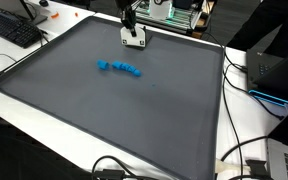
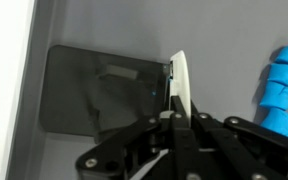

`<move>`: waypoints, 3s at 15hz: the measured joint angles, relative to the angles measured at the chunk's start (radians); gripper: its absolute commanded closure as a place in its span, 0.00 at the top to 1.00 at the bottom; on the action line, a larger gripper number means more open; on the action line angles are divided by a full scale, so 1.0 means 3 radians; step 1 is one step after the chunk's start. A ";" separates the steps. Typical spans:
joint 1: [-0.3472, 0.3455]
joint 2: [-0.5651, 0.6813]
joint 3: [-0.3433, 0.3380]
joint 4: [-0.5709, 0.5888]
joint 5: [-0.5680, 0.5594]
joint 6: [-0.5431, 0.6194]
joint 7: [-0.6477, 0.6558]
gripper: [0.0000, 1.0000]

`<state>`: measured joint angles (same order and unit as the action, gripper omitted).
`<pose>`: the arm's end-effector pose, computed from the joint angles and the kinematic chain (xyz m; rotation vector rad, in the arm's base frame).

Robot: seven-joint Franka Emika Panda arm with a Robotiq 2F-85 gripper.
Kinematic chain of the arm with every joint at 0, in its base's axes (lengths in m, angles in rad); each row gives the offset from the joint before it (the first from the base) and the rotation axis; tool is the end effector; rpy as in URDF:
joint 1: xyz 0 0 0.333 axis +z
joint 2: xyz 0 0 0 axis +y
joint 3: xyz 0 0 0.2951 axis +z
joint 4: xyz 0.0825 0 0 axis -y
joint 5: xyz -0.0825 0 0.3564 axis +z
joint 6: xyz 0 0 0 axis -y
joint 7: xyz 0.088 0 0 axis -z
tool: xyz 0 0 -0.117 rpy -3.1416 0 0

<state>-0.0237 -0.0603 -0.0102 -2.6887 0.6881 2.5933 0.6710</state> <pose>0.3919 -0.0222 0.2410 -2.2403 1.7109 0.1984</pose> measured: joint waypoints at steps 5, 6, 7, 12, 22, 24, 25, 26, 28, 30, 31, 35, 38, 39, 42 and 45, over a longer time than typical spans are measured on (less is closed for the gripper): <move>0.0000 -0.0002 0.0016 0.0002 -0.0023 0.0000 0.0208 0.01; 0.0000 -0.0005 0.0018 0.0003 -0.0027 0.0000 0.0241 0.01; 0.0000 -0.0010 0.0021 0.0004 -0.0029 0.0000 0.0259 0.01; 0.0000 -0.0068 0.0027 0.0003 -0.0109 0.0000 0.0395 0.01; 0.0000 -0.0090 0.0029 -0.0030 -0.0210 -0.0024 0.0518 0.01; 0.0000 -0.0084 0.0029 -0.0035 -0.0210 -0.0025 0.0518 0.01; 0.0000 -0.0081 0.0030 -0.0035 -0.0210 -0.0024 0.0517 0.01; 0.0003 -0.0079 0.0031 -0.0035 -0.0209 -0.0024 0.0515 0.01; 0.0014 -0.0075 0.0033 -0.0035 -0.0207 -0.0023 0.0513 0.01; 0.0026 -0.0064 0.0035 -0.0035 -0.0206 -0.0022 0.0512 0.01; 0.0029 -0.0053 0.0037 -0.0035 -0.0206 -0.0019 0.0512 0.01; 0.0038 -0.0006 0.0042 -0.0024 -0.0206 0.0016 0.0510 0.01; 0.0040 0.0012 0.0043 -0.0024 -0.0192 0.0063 0.0503 0.01; 0.0040 0.0016 0.0043 -0.0024 -0.0186 0.0075 0.0501 0.01; 0.0040 0.0029 0.0043 -0.0020 -0.0179 0.0083 0.0499 0.01; 0.0040 0.0031 0.0043 -0.0019 -0.0171 0.0081 0.0486 0.37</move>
<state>-0.0118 -0.0511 0.0026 -2.6945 0.6368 2.6177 0.8167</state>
